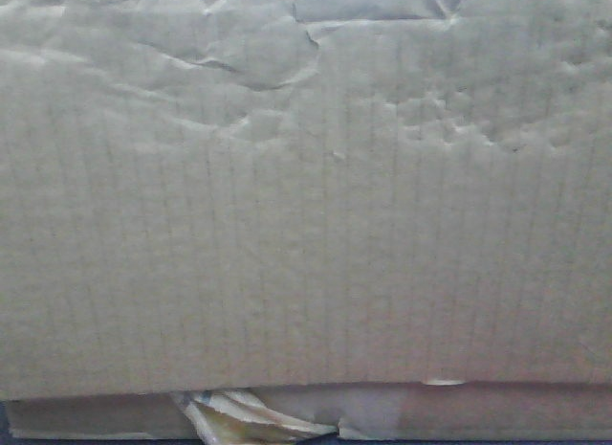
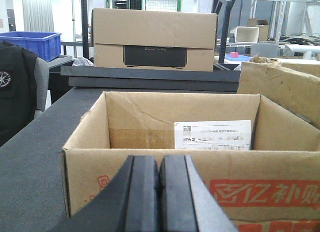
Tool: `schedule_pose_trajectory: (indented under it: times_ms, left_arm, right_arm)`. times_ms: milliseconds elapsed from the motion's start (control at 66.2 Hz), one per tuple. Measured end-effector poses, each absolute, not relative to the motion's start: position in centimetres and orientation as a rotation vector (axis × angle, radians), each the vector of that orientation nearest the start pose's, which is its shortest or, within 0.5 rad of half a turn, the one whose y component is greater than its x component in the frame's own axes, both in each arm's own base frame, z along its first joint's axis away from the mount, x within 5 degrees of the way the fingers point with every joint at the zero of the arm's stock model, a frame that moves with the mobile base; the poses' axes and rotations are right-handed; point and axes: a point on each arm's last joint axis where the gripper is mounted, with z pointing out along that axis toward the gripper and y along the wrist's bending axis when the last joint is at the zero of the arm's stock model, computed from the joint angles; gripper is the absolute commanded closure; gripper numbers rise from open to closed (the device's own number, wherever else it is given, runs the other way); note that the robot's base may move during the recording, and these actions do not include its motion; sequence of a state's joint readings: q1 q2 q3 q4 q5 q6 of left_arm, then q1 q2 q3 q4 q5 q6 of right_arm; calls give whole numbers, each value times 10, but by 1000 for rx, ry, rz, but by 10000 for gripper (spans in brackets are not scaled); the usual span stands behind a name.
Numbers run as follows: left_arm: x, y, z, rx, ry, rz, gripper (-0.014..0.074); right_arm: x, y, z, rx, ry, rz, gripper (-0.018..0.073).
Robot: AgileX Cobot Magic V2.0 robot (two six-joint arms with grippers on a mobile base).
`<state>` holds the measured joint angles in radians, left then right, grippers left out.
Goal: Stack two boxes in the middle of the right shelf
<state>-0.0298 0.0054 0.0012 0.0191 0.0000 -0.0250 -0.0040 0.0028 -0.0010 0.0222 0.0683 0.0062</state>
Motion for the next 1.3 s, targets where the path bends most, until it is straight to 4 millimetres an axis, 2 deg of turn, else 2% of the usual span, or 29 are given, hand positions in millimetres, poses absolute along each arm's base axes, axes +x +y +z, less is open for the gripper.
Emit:
schedule_pose_trajectory:
  times_ms: [996, 1087, 1298]
  left_arm:
    - [56, -2, 215, 33, 1489, -11, 707]
    - [52, -1, 230, 30, 1525, -8, 707]
    - [39, 1, 289, 25, 1622, 8, 707]
  right_arm:
    - [57, 0, 207, 24, 1554, 20, 727]
    - [57, 0, 207, 24, 1554, 20, 727]
    - [57, 0, 207, 24, 1554, 20, 727]
